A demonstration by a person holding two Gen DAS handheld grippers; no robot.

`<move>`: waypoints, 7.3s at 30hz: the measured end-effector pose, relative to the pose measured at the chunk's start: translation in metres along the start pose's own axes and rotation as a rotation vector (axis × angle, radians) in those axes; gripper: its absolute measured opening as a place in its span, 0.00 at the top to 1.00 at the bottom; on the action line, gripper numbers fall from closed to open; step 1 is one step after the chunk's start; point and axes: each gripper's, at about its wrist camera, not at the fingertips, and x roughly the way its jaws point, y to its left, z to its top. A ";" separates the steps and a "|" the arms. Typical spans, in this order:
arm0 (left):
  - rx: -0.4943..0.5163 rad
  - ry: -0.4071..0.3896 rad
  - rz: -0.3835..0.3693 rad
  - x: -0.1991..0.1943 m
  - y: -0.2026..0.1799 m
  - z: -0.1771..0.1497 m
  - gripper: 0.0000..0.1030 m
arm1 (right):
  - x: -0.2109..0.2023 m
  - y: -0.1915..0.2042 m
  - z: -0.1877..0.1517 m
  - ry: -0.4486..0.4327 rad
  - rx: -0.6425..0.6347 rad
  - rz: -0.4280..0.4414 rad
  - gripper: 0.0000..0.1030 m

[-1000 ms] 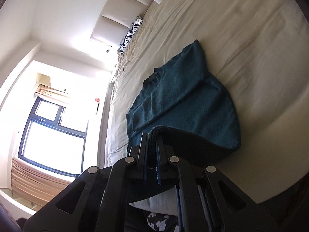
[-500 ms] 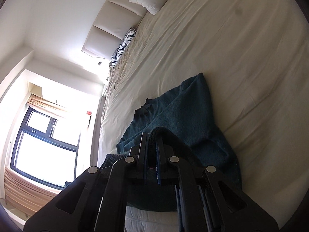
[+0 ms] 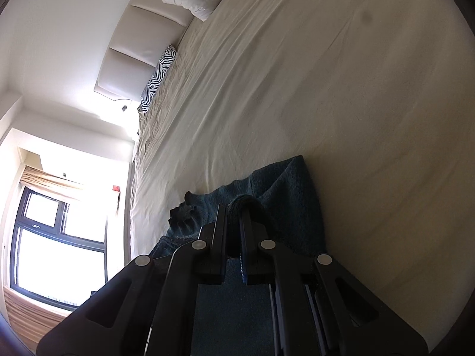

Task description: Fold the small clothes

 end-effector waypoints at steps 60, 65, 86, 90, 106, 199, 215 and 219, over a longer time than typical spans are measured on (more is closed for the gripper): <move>0.363 -0.028 0.466 0.001 0.032 -0.122 0.81 | -0.064 -0.032 -0.129 -0.078 -0.367 -0.400 0.96; 0.375 -0.020 0.477 0.004 0.031 -0.123 0.82 | -0.063 -0.046 -0.131 -0.068 -0.318 -0.378 0.96; 0.373 -0.017 0.477 -0.003 0.042 -0.130 0.86 | -0.056 -0.044 -0.131 -0.065 -0.313 -0.380 0.93; 0.367 -0.018 0.475 -0.003 0.043 -0.129 0.86 | -0.052 -0.038 -0.135 -0.048 -0.357 -0.412 0.93; 0.632 -0.141 0.559 0.015 -0.051 -0.123 0.43 | -0.069 0.020 -0.133 -0.206 -0.397 -0.363 0.85; 0.824 -0.050 0.789 0.087 -0.048 -0.168 0.33 | -0.027 -0.022 -0.160 -0.190 -0.043 0.016 0.40; 0.285 0.062 0.392 0.010 0.024 -0.112 0.23 | 0.050 0.092 -0.215 0.124 -0.310 0.132 0.40; 0.235 0.109 0.348 0.021 0.029 -0.110 0.23 | 0.065 0.106 -0.222 0.178 -0.335 0.143 0.40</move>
